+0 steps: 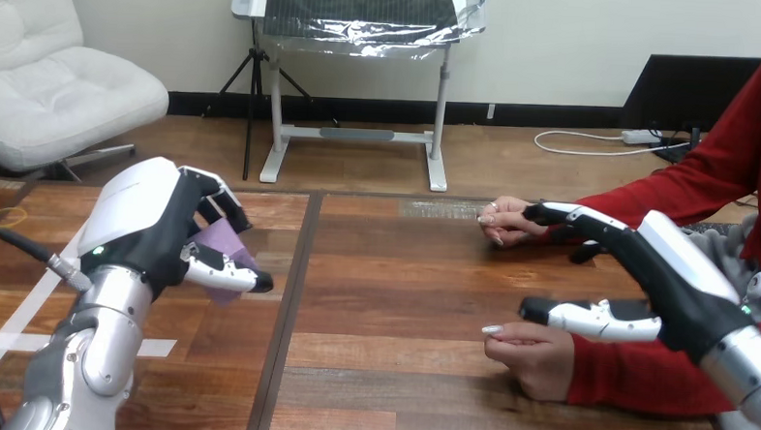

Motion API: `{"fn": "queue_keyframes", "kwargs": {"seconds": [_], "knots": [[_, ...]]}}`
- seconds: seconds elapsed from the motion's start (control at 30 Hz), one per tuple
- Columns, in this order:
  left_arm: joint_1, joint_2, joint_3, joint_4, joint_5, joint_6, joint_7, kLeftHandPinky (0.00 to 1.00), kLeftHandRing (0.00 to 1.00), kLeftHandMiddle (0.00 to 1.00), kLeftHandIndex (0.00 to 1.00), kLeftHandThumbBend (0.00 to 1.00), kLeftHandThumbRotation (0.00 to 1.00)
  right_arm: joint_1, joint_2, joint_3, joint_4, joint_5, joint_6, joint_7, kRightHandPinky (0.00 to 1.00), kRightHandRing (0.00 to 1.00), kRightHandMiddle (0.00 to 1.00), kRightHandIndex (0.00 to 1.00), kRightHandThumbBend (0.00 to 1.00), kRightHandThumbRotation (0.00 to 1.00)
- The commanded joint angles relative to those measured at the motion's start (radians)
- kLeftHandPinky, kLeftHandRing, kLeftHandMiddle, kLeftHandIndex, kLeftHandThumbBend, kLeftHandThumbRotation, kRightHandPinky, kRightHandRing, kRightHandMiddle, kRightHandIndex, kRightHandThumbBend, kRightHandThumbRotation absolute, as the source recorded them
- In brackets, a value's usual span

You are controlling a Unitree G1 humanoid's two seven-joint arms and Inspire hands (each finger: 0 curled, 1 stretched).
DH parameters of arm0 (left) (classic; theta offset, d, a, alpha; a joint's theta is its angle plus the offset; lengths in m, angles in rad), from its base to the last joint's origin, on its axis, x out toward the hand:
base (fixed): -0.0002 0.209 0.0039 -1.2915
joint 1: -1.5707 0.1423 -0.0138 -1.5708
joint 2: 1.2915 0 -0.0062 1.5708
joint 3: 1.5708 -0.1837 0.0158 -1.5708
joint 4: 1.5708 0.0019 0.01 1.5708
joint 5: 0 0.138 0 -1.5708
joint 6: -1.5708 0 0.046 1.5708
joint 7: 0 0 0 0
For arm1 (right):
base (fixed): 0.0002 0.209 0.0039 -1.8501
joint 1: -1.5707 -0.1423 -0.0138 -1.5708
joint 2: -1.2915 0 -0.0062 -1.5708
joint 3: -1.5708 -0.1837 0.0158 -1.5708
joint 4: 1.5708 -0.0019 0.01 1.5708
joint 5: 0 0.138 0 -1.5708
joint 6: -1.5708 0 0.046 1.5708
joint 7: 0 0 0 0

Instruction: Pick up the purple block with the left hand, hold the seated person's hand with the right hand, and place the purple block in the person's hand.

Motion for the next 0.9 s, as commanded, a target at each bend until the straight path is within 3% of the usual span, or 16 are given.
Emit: {"fn": "queue_keyframes", "kwargs": {"seconds": [0.0, 0.33, 0.73, 0.87], "knots": [[-0.026, 0.008, 0.041, -0.080, -0.003, 0.005, -0.013, 0.19, 0.24, 0.32, 0.43, 0.85, 0.00, -0.118, -0.057, 0.015, 0.061, -0.021, -0.026, -0.009, 0.69, 0.82, 0.86, 0.85, 0.87, 0.61], [-0.021, -0.003, 0.049, -0.121, -0.010, 0.041, -0.041, 0.20, 0.24, 0.31, 0.43, 0.85, 0.00, -0.182, -0.105, 0.043, 0.148, -0.032, -0.019, 0.035, 0.70, 0.84, 0.88, 0.88, 0.98, 0.64], [-0.015, -0.006, 0.056, -0.153, -0.024, 0.044, -0.065, 0.22, 0.26, 0.33, 0.43, 0.85, 0.00, -0.242, -0.144, 0.073, 0.227, -0.033, 0.002, 0.116, 0.73, 0.86, 0.89, 0.88, 1.00, 0.59], [-0.013, -0.006, 0.056, -0.161, -0.018, 0.044, -0.069, 0.23, 0.27, 0.34, 0.44, 0.85, 0.00, -0.260, -0.159, 0.094, 0.246, -0.051, 0.030, 0.148, 0.73, 0.86, 0.88, 0.88, 1.00, 0.59]]}}
